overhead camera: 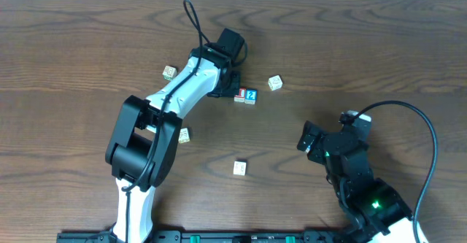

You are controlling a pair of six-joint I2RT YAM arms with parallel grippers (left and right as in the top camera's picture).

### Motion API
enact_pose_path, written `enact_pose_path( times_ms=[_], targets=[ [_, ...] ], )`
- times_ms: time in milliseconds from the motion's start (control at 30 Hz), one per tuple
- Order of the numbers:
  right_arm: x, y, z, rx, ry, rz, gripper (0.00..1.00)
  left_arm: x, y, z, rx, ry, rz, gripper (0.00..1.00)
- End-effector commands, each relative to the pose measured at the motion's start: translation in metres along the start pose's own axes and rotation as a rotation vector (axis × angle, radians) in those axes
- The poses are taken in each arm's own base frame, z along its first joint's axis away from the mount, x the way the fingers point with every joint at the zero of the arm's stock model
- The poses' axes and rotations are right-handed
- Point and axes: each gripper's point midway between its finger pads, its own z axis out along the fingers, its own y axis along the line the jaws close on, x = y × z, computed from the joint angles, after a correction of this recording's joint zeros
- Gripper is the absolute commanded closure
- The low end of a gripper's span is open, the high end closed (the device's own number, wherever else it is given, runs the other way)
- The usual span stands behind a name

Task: Spell out Ai2
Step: 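Lower the 'A' block onto the table left of the 'I' block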

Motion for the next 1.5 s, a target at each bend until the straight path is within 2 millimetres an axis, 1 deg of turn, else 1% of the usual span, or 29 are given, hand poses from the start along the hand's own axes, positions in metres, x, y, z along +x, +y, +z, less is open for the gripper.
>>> enact_pose_path(
  times_ms=[0,367,433,633,867,967,1233,1467],
  targets=[
    [0.0007,0.0003,-0.0004,0.001,-0.003,0.006,0.01,0.0009,-0.0033,0.0018,0.003,0.005,0.021,0.94],
    [0.0007,0.0003,-0.0004,0.001,-0.003,0.006,0.01,0.0018,-0.0039,0.0018,0.002,0.007,0.022,0.94],
    [0.0007,0.0003,-0.0004,0.001,-0.003,0.006,0.01,0.0018,-0.0039,0.0018,0.002,0.007,0.022,0.88],
    [0.0007,0.0003,-0.0004,0.001,-0.003,0.006,0.01,0.0018,-0.0039,0.0018,0.002,0.007,0.022,0.75],
    [0.0007,0.0003,-0.0004,0.001,-0.003,0.006,0.01,0.0019,-0.0041,0.0018,0.003,0.008,0.022,0.71],
    [0.0007,0.0003,-0.0004,0.001,-0.003,0.006,0.01,0.0025,-0.0039,0.0018,0.003,0.010,0.022,0.67],
    [0.0007,0.0003,-0.0004,0.001,-0.003,0.006,0.01,0.0053,-0.0071,0.0017,0.021,0.024,0.022,0.67],
    [0.0007,0.0003,-0.0004,0.001,-0.003,0.006,0.01,0.0063,-0.0066,0.0017,0.019,0.028,0.022,0.66]
  ],
)
